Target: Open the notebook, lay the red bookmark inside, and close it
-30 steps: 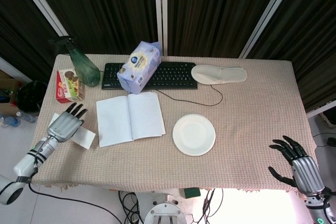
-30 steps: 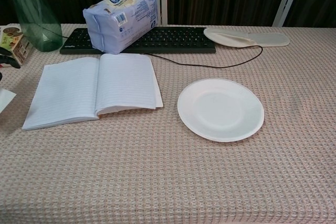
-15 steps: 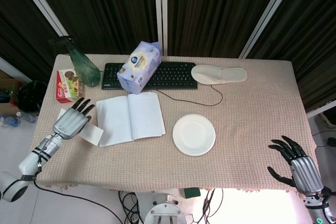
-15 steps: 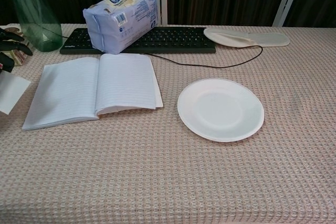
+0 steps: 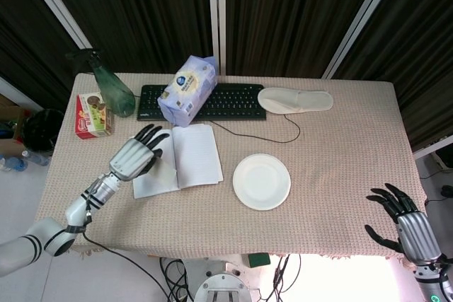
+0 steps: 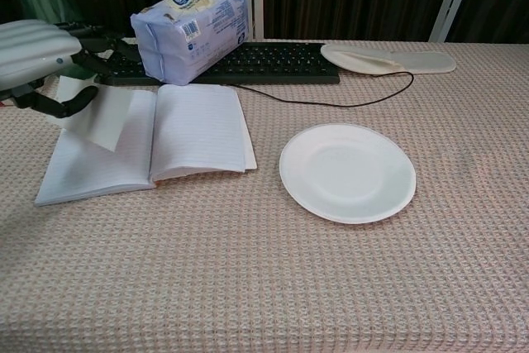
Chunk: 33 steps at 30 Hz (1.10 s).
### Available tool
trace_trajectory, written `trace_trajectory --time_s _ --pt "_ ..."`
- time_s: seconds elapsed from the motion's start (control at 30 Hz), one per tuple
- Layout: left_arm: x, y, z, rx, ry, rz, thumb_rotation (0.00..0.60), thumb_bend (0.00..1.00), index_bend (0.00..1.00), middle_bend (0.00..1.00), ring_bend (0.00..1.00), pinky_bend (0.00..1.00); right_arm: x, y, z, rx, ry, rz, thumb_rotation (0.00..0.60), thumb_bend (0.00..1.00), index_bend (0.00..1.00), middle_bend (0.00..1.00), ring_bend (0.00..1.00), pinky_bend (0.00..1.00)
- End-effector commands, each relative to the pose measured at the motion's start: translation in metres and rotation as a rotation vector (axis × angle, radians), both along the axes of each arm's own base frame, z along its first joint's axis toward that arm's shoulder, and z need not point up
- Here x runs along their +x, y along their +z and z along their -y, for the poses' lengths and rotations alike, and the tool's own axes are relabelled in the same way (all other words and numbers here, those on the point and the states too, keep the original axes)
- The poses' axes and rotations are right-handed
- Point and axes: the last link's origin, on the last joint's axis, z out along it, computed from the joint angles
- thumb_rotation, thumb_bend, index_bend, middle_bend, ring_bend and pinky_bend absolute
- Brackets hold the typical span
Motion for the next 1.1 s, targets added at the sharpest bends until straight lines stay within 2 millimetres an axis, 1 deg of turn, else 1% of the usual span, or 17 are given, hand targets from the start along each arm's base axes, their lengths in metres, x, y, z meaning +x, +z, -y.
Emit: trace_trajectory --time_s 0.03,0.23,0.43,0.6,0.83,1.1 --pt "0.016 -0.008 -0.012 0.021 -0.021 0.124 0.600 0.54 0.56 0.15 0.04 0.09 -0.001 0.000 0.000 0.001 -0.003 0.001 0.600 0.21 0.31 0.21 0.10 0.19" --pt "0.028 -0.028 -0.020 0.014 -0.015 0.221 0.600 0.53 0.55 0.15 0.04 0.08 -0.003 -0.001 0.003 0.004 -0.008 0.004 0.600 0.20 0.31 0.21 0.10 0.19" --pt "0.036 -0.041 -0.027 0.052 -0.011 0.312 0.600 0.53 0.53 0.13 0.04 0.08 -0.005 0.000 0.004 0.001 -0.017 0.001 0.600 0.20 0.31 0.21 0.10 0.19" --pt "0.038 -0.050 -0.032 0.079 -0.015 0.310 0.600 0.53 0.52 0.13 0.04 0.08 -0.004 -0.001 0.005 0.003 -0.017 -0.001 0.600 0.20 0.31 0.21 0.10 0.19" --pt "0.041 -0.059 -0.030 0.090 -0.047 0.309 0.600 0.49 0.52 0.13 0.04 0.08 -0.004 -0.001 0.006 0.006 -0.016 -0.004 0.600 0.21 0.31 0.21 0.10 0.19" --pt "0.048 -0.063 -0.034 0.116 -0.129 0.235 0.600 0.48 0.53 0.14 0.04 0.08 -0.004 0.001 0.004 0.001 -0.021 -0.006 0.600 0.20 0.31 0.21 0.10 0.19"
